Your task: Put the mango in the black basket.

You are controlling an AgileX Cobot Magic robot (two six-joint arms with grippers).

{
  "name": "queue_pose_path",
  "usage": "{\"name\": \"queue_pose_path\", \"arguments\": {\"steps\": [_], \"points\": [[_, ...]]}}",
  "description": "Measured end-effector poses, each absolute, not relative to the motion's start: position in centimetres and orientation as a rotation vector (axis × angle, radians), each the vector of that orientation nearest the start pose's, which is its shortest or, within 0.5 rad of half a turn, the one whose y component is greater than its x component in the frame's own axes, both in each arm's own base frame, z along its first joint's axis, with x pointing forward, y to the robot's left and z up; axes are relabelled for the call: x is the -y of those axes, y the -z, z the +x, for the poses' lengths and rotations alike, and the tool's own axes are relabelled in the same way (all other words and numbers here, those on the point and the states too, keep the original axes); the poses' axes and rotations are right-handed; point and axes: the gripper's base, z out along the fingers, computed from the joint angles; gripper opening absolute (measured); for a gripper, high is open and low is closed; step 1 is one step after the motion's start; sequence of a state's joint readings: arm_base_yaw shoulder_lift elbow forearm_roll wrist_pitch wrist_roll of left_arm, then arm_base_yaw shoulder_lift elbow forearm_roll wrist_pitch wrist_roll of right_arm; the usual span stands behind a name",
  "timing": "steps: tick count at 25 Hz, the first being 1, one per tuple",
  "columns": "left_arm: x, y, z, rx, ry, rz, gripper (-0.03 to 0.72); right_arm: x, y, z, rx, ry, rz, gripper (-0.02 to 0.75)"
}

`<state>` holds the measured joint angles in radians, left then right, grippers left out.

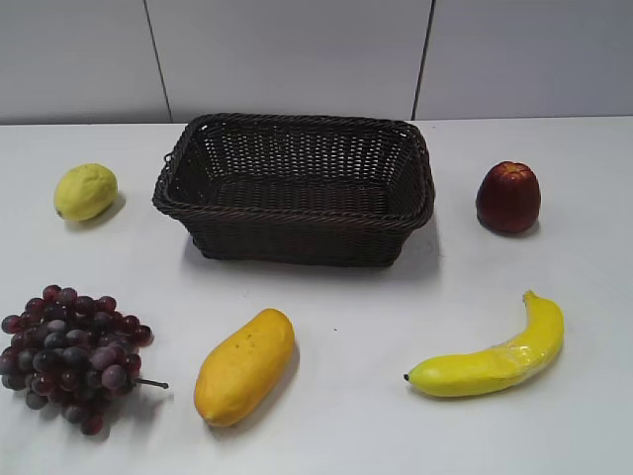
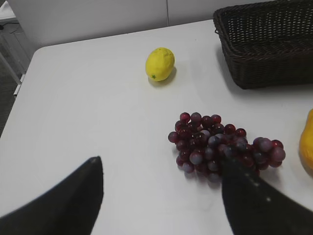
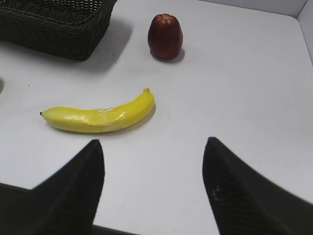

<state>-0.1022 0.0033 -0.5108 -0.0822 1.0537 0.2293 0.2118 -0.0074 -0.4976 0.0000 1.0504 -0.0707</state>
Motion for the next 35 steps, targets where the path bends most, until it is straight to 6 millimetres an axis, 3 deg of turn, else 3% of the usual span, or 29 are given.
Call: {"name": "queue_pose_path", "arguments": {"steps": [22, 30, 35], "points": [[0.6, -28.4, -0.6, -1.977, 0.013, 0.334, 0.575, 0.1, -27.7, -0.5, -2.010, -0.089, -0.286, 0.487], [0.4, -33.1, -0.2, -1.536, -0.013, 0.242, 0.575, 0.1, -27.7, -0.5, -2.010, -0.089, -0.286, 0.487], [0.7, -35.7, 1.7, -1.439, 0.036, 0.197, 0.575, 0.1, -27.7, -0.5, -2.010, -0.089, -0.286, 0.487]]}}
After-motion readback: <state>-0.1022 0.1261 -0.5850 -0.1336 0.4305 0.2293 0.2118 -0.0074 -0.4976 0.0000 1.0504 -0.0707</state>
